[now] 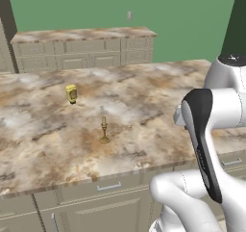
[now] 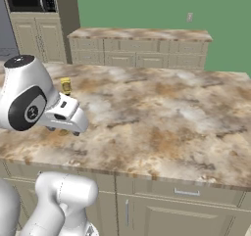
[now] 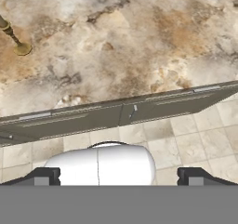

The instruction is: Pick the jar and candle from the dining table and place them in the open cabinet. Close the cabinet after placing the objects.

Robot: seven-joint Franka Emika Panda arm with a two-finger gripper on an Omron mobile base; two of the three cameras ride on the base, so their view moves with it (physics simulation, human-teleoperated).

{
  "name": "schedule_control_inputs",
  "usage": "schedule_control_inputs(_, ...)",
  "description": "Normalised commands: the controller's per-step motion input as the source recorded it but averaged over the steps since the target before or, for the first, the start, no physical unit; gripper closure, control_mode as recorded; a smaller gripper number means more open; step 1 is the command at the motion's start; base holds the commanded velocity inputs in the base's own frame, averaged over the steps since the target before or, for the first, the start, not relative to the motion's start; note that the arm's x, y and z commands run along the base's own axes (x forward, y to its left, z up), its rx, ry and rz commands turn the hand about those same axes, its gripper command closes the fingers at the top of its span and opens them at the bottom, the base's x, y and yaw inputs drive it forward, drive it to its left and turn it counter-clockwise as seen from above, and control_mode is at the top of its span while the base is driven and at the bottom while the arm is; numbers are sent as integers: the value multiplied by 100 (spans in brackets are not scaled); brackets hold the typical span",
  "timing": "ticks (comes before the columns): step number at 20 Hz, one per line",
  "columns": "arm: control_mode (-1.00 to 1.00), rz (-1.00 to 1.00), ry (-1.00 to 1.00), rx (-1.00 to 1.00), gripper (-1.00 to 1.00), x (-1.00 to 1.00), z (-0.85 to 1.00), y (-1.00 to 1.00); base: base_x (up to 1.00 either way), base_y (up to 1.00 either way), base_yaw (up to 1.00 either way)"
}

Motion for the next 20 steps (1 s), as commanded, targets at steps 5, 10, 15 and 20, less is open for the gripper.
schedule_control_inputs(5, -100, 5, -6, 1, -100, 1, -12, -1, 0, 0, 0)
schedule_control_inputs(10, -100, 34, -37, 17, -100, 10, -20, 8, 0, 0, 0)
schedule_control_inputs(15, -100, 56, -21, 26, -100, 41, -17, 0, 0, 0, 0)
schedule_control_inputs(20, -100, 57, -8, 22, -100, 44, -15, -2, 0, 0, 0)
